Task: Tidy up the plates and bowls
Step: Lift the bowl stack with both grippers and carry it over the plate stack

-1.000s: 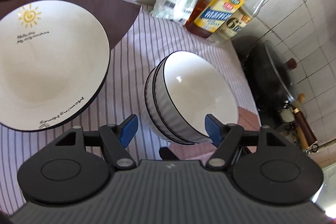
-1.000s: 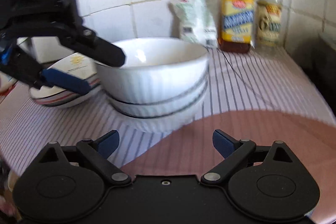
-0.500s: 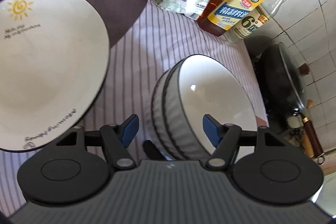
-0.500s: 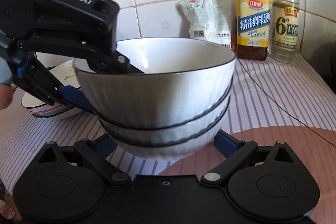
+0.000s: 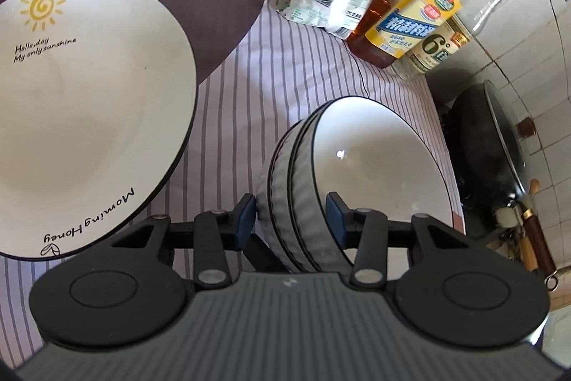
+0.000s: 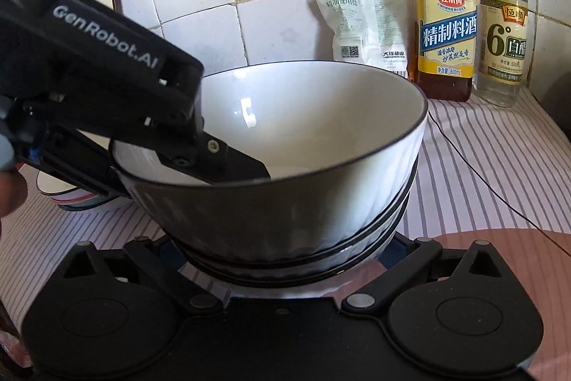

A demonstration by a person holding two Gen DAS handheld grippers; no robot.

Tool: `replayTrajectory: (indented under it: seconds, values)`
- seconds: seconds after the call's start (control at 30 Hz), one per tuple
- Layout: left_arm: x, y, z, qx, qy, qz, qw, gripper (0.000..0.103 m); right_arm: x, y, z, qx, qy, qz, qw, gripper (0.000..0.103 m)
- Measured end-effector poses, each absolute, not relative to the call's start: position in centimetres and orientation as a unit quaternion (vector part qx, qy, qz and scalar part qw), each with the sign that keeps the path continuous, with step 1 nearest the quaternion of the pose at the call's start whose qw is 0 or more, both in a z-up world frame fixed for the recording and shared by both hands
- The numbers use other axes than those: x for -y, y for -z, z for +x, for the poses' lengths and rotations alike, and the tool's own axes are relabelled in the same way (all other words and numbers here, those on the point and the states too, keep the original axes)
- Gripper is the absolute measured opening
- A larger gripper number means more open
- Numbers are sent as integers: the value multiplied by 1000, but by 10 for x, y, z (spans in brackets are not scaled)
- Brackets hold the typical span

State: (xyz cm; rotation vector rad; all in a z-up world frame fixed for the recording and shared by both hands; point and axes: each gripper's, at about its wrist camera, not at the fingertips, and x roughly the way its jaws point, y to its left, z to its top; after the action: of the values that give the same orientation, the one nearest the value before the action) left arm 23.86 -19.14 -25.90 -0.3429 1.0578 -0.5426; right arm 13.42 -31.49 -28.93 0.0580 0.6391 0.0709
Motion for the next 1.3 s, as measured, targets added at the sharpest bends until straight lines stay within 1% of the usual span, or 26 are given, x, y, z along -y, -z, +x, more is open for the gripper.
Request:
replayTrajectory:
  seconds: [0.37, 0.5, 0.77, 0.93, 1.1, 1.3]
  values:
    - [191, 253, 234, -501, 276, -123, 811, 41, 310, 287, 122, -304, -43, 16, 952, 102]
    - [185, 243, 229, -497, 278, -125, 812, 40, 306, 280, 118, -296, -43, 11, 954, 102]
    - [151, 190, 211, -451, 285, -145, 834, 39, 281, 232, 110, -242, -58, -23, 968, 102]
    - [118, 165, 212, -439, 279, -151, 841, 39, 258, 207, 118, -226, -87, -40, 970, 102]
    - [84, 153, 218, -440, 250, -155, 848, 39, 232, 194, 133, -221, -128, -49, 966, 102]
    - [56, 156, 223, -438, 214, -146, 861, 39, 205, 199, 153, -233, -160, -34, 959, 102]
